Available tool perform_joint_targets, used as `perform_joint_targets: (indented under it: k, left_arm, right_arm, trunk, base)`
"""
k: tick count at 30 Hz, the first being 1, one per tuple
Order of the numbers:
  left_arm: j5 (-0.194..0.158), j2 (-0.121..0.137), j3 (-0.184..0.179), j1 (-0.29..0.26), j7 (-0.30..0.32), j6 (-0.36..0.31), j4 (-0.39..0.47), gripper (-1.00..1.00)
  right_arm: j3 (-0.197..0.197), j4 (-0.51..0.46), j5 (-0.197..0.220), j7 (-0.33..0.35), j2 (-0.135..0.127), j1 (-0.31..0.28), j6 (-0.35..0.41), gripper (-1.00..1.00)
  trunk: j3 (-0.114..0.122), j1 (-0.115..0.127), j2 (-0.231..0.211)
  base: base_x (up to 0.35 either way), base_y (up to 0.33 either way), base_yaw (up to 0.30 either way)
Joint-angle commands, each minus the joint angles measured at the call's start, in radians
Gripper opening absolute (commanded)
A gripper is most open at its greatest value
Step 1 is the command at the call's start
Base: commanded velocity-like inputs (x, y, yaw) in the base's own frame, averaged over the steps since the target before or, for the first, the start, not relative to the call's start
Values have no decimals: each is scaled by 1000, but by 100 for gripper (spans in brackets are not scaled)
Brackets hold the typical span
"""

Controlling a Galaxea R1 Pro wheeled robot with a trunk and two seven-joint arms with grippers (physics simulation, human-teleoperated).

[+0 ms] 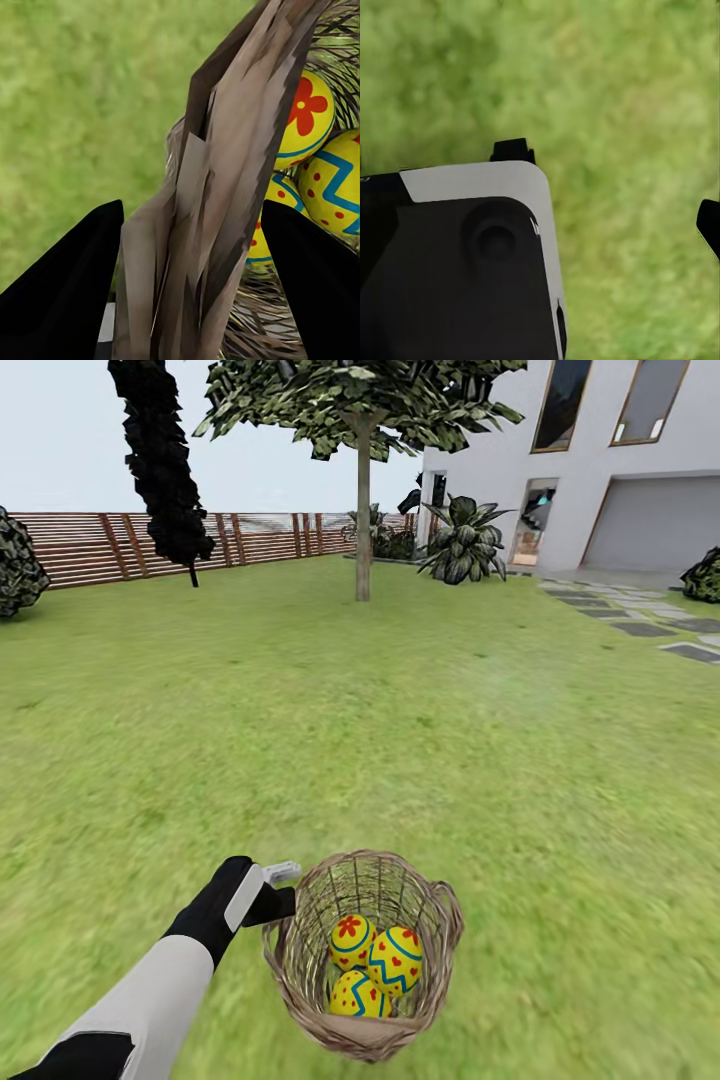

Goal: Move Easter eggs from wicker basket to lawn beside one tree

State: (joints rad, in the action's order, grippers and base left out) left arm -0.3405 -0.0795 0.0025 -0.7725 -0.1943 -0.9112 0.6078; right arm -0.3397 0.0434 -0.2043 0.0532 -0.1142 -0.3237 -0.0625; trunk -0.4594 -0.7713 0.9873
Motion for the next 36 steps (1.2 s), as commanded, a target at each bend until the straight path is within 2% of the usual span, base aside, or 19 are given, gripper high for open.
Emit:
perform_joint_targets:
  k: [1,36]
  left_arm:
    - [-25,0,1,-1,-10,-2,1,-100]
    - [-25,2,4,-1,-10,-2,2,-100]
  right_arm:
    - [-9,4,-9,2,-1,-2,-7,100]
    - [-9,4,-9,1,-1,-2,-7,100]
  trunk:
    - [-1,-1,1]
    - [-1,-1,1]
  base:
    - [327,0,0]
    - [327,0,0]
